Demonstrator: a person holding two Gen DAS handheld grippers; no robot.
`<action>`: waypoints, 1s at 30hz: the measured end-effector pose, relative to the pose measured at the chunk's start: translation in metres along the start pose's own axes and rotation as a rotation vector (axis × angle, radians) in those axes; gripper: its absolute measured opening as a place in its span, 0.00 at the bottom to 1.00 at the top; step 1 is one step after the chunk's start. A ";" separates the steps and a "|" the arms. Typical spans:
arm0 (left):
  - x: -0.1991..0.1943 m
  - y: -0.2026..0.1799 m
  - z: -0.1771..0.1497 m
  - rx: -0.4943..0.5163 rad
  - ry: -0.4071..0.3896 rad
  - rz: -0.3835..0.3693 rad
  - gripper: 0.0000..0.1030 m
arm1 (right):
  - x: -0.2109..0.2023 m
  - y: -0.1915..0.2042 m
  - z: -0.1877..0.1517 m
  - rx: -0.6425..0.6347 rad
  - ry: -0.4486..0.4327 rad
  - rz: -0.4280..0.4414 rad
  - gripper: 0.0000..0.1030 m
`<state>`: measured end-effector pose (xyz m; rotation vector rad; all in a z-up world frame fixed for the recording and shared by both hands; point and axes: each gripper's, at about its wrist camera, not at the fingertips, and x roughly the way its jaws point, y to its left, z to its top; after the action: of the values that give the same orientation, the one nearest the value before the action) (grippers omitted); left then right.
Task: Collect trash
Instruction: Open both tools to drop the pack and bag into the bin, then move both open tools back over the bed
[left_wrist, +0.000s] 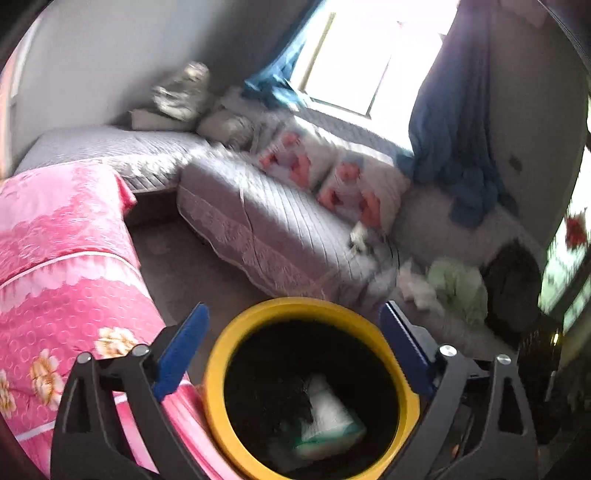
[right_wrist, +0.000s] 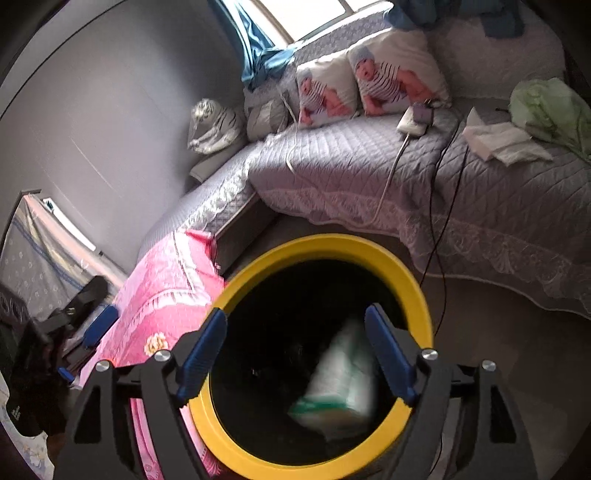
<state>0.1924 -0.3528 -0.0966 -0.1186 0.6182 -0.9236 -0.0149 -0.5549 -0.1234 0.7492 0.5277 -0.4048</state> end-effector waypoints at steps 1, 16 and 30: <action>-0.010 0.006 0.003 -0.031 -0.045 0.004 0.91 | -0.002 0.000 0.001 0.002 -0.005 0.003 0.73; -0.212 0.063 0.074 -0.100 -0.603 0.095 0.92 | 0.008 0.066 -0.012 -0.121 0.075 0.164 0.76; -0.348 0.185 0.022 0.402 -0.265 0.082 0.92 | 0.028 0.182 -0.049 -0.347 0.185 0.289 0.80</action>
<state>0.1810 0.0270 0.0120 0.1426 0.1837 -0.9170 0.0879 -0.4022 -0.0726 0.5181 0.6331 0.0273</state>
